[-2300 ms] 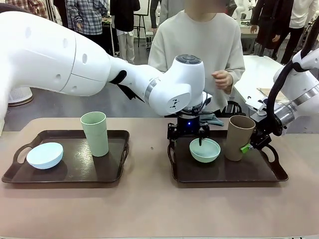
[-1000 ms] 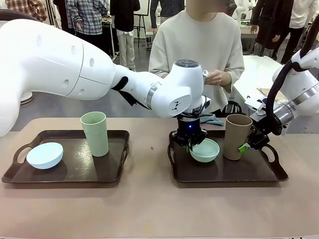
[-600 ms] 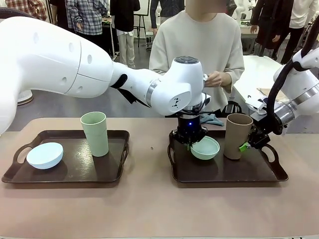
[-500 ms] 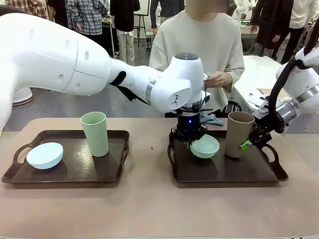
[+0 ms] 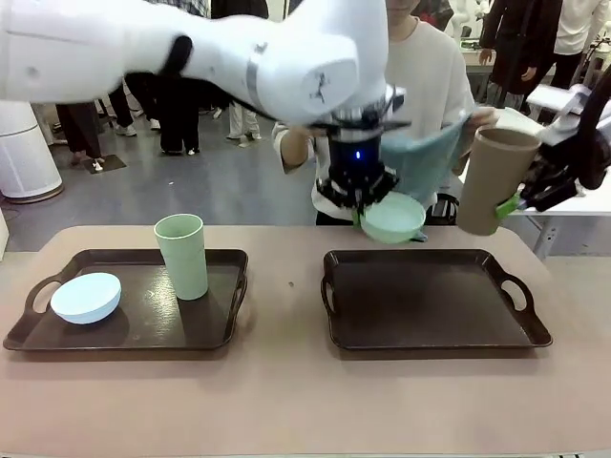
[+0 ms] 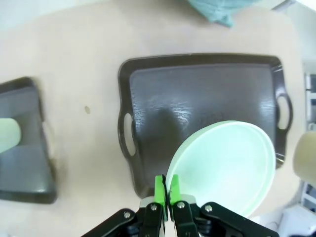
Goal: Set up a tray with a mat and arrange the tableware.
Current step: Pick up the Picnic Bowl and Reusable plastic cup from the Handle tray in front of the human's position and hold them in the air, then place the Picnic Bowl and Reusable plastic cup back onto the Handle tray in front of the human's position.
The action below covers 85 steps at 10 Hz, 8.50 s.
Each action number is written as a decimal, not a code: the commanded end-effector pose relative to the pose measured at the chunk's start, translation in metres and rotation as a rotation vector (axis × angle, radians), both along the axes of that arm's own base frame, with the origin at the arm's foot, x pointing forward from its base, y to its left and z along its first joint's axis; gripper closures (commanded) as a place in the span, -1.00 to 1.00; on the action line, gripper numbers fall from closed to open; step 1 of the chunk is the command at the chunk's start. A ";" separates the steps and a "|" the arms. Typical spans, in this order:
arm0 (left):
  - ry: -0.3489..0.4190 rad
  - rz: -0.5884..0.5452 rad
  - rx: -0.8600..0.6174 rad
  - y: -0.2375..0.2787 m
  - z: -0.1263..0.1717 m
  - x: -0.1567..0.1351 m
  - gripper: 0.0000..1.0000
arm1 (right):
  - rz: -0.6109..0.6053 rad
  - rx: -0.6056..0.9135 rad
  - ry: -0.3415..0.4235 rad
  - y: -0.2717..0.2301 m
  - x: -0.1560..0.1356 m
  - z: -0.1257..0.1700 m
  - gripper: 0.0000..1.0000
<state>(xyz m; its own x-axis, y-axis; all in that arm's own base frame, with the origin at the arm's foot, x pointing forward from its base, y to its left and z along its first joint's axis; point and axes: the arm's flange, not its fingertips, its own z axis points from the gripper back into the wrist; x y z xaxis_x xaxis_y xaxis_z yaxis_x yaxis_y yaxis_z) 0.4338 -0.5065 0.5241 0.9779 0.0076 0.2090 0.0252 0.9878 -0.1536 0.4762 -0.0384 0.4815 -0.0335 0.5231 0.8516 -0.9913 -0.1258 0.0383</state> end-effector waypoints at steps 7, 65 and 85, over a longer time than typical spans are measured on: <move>-0.020 0.002 -0.017 0.004 0.023 -0.010 1.00 | -0.014 -0.005 -0.002 0.007 -0.030 0.028 1.00; 0.022 -0.021 -0.028 -0.021 -0.151 0.048 0.92 | -0.010 0.028 0.018 -0.023 0.016 -0.172 -0.63; -0.001 -0.474 -0.210 -0.024 -0.112 -0.045 -1.00 | -0.276 -0.113 0.081 -0.076 0.004 -0.147 -1.00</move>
